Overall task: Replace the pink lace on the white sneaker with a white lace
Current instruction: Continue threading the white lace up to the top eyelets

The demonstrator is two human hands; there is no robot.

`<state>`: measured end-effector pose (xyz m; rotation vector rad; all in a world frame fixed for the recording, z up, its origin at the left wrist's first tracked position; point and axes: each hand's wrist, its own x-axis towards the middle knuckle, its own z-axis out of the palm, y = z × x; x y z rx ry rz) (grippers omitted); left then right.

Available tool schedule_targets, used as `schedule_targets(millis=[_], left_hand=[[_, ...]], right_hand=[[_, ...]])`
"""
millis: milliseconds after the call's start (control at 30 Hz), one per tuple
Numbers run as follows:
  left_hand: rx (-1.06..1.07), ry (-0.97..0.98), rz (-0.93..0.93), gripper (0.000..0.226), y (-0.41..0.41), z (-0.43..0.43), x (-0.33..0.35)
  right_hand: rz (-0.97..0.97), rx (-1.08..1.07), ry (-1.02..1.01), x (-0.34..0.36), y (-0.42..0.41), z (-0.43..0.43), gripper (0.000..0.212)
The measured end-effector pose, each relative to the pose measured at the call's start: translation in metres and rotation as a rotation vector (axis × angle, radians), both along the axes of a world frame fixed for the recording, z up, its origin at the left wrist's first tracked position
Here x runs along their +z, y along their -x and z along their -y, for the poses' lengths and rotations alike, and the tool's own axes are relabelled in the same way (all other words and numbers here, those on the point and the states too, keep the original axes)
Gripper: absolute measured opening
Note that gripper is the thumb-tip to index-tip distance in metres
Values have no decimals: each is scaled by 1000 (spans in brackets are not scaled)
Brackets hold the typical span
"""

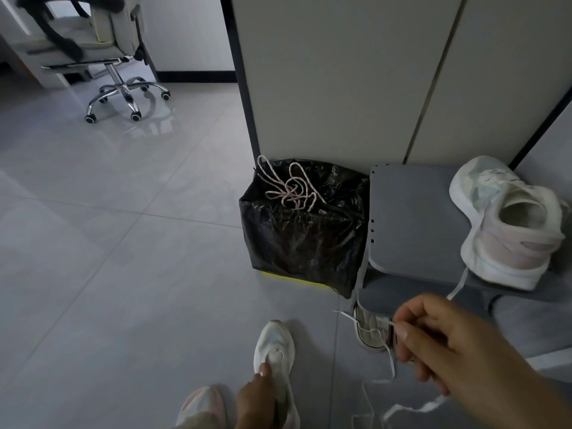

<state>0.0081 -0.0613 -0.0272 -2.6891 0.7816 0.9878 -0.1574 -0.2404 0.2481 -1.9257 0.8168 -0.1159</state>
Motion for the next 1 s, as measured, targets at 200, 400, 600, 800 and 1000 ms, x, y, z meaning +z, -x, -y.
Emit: schedule_targets(millis=[200,400,600,800,1000], left_hand=[[7,222,16,45,8,-5,41],[85,577,106,41,45,-10,152],[-53,766,237,44,100,-46,262],[-292,1026,437,33,150,-101,281],[-442,1207,787,29,190,-120,294]], right_hand=[[10,7,29,2,-3,-3,12],[85,-28,98,15,-3,-12,15],[369,-203,51,47,9,-34,8],[452,8,4,95,41,-79,28],[480,47,93,99,72,-115,9]])
